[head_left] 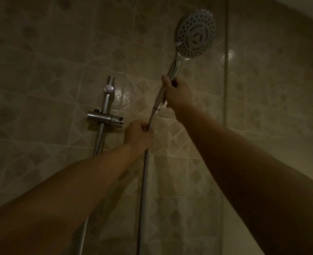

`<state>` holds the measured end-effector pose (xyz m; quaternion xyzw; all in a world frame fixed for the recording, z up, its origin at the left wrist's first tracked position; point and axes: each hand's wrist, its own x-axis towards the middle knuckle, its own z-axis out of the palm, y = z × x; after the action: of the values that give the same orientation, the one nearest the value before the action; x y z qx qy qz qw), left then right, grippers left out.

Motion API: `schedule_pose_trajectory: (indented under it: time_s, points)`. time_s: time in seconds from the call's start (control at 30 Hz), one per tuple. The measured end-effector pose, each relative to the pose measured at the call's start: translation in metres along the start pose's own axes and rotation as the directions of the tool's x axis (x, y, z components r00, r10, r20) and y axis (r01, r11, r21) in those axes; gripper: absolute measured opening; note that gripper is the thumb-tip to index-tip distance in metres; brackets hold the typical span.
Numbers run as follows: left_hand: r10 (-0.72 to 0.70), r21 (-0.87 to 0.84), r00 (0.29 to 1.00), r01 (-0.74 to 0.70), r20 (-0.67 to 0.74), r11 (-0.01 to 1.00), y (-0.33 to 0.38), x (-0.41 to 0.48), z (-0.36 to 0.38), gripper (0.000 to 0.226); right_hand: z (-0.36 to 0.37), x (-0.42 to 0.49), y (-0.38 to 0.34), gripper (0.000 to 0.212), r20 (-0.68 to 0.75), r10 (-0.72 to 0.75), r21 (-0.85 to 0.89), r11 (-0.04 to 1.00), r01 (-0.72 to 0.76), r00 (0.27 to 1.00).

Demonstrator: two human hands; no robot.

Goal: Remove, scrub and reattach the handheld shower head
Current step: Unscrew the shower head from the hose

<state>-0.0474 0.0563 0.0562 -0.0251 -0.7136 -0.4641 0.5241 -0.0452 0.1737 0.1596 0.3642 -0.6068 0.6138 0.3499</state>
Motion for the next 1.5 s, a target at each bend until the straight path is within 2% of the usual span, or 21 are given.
schedule_pose_trajectory:
  time_s: [0.1,0.2,0.27,0.37,0.43,0.53,0.6,0.73,0.8,0.87,0.93,1.13,1.27,1.33,1.43,1.5]
  points:
    - [-0.037,-0.252,0.994,0.063,0.105,0.966,0.032,-0.019,-0.003,0.015,-0.023,-0.014,-0.008,0.038,0.108,0.046,-0.007,0.999,-0.046,0.993]
    - [-0.044,-0.259,0.991,0.075,0.124,0.963,0.047,-0.054,-0.003,0.007,-0.04,-0.04,-0.008,0.033,0.264,0.14,0.093,0.981,-0.169,0.954]
    - [-0.083,-0.257,0.99,0.11,0.114,0.96,0.05,-0.085,0.0,0.012,-0.05,-0.064,-0.006,0.028,0.326,0.206,0.147,0.953,-0.265,0.923]
    - [-0.12,-0.185,0.989,0.135,0.09,0.973,0.05,-0.134,0.004,0.02,-0.066,-0.103,-0.002,0.026,0.383,0.271,0.192,0.912,-0.363,0.883]
    - [-0.125,-0.105,0.982,0.141,0.141,0.984,0.048,-0.168,0.003,0.021,-0.075,-0.128,-0.003,0.023,0.435,0.309,0.257,0.858,-0.445,0.846]
    - [-0.18,-0.028,0.951,0.193,0.251,0.981,0.045,-0.222,-0.002,0.019,-0.09,-0.163,-0.009,0.006,0.53,0.362,0.317,0.754,-0.576,0.766]
    - [-0.187,0.062,0.951,0.178,0.245,0.982,0.044,-0.25,-0.005,0.018,-0.101,-0.185,-0.01,0.008,0.556,0.384,0.334,0.71,-0.62,0.738]
    - [-0.23,0.119,0.959,0.212,0.166,0.97,0.056,-0.292,0.0,0.033,-0.124,-0.221,-0.014,0.011,0.575,0.415,0.368,0.639,-0.675,0.705]
    - [-0.241,0.129,0.969,0.231,0.063,0.964,0.062,-0.304,0.005,0.041,-0.13,-0.23,-0.019,0.009,0.581,0.414,0.378,0.625,-0.683,0.701]
    - [-0.265,0.138,0.962,0.272,-0.071,0.952,0.068,-0.307,0.007,0.04,-0.134,-0.234,-0.027,0.012,0.581,0.42,0.386,0.611,-0.691,0.697]
    - [-0.303,0.131,0.946,0.316,-0.115,0.94,0.074,-0.305,0.004,0.038,-0.134,-0.236,-0.037,0.009,0.571,0.43,0.391,0.606,-0.692,0.699]
    - [-0.302,0.023,0.951,0.304,-0.063,0.953,0.097,-0.296,-0.011,0.045,-0.125,-0.23,-0.063,0.009,0.577,0.405,0.383,0.633,-0.672,0.71]
    - [-0.365,-0.062,0.929,0.369,0.062,0.927,0.102,-0.299,-0.025,0.052,-0.119,-0.234,-0.08,0.027,0.621,0.4,0.392,0.586,-0.709,0.674]
    - [-0.382,-0.081,0.921,0.388,0.079,0.918,0.102,-0.303,-0.031,0.053,-0.119,-0.236,-0.085,0.036,0.672,0.381,0.361,0.58,-0.73,0.636]
    - [-0.45,-0.171,0.887,0.462,0.105,0.87,0.1,-0.31,-0.037,0.052,-0.115,-0.24,-0.089,0.036,0.727,0.39,0.268,0.596,-0.757,0.565]
    - [-0.494,-0.254,0.86,0.511,0.131,0.822,0.099,-0.313,-0.04,0.045,-0.11,-0.242,-0.091,0.035,0.729,0.406,0.223,0.621,-0.752,0.551]
